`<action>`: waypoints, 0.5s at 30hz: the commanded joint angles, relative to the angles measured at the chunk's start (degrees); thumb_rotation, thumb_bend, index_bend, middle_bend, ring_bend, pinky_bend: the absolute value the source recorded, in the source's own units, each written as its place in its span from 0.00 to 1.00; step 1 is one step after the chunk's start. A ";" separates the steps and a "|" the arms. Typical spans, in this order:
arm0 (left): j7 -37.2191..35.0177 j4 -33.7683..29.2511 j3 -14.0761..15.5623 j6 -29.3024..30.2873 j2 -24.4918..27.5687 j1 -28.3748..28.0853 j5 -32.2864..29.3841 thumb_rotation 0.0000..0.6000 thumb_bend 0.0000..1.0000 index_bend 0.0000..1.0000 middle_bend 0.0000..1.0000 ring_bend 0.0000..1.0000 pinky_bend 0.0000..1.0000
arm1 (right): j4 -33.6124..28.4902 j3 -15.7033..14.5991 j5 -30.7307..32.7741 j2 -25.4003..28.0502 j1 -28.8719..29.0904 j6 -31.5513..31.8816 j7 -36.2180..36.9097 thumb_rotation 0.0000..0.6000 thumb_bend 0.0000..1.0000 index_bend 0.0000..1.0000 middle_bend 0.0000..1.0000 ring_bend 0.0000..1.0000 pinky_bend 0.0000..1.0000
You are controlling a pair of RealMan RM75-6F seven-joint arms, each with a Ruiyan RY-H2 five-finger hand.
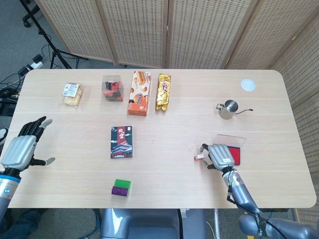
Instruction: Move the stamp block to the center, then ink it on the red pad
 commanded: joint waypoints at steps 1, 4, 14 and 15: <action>-0.12 -0.01 -0.03 0.06 0.06 0.04 0.01 1.00 0.00 0.00 0.00 0.00 0.00 | -0.23 0.05 -0.02 0.06 -0.03 0.12 -0.11 1.00 0.36 0.38 0.95 1.00 1.00; -0.30 -0.02 -0.05 0.10 0.13 0.07 0.06 1.00 0.00 0.00 0.00 0.00 0.00 | -0.73 0.12 -0.20 0.32 -0.13 0.37 -0.12 1.00 0.36 0.36 0.95 1.00 1.00; -3.00 -0.46 -0.22 1.29 1.43 1.04 1.31 1.00 0.00 0.00 0.00 0.00 0.00 | -8.98 0.37 -4.43 5.57 -1.99 5.32 -0.13 1.00 0.36 0.32 0.94 1.00 1.00; -3.41 -0.49 -0.14 1.55 1.63 1.28 1.69 1.00 0.00 0.00 0.00 0.00 0.00 | -10.13 0.28 -5.91 6.59 -2.46 6.78 -0.36 1.00 0.36 0.32 0.94 1.00 1.00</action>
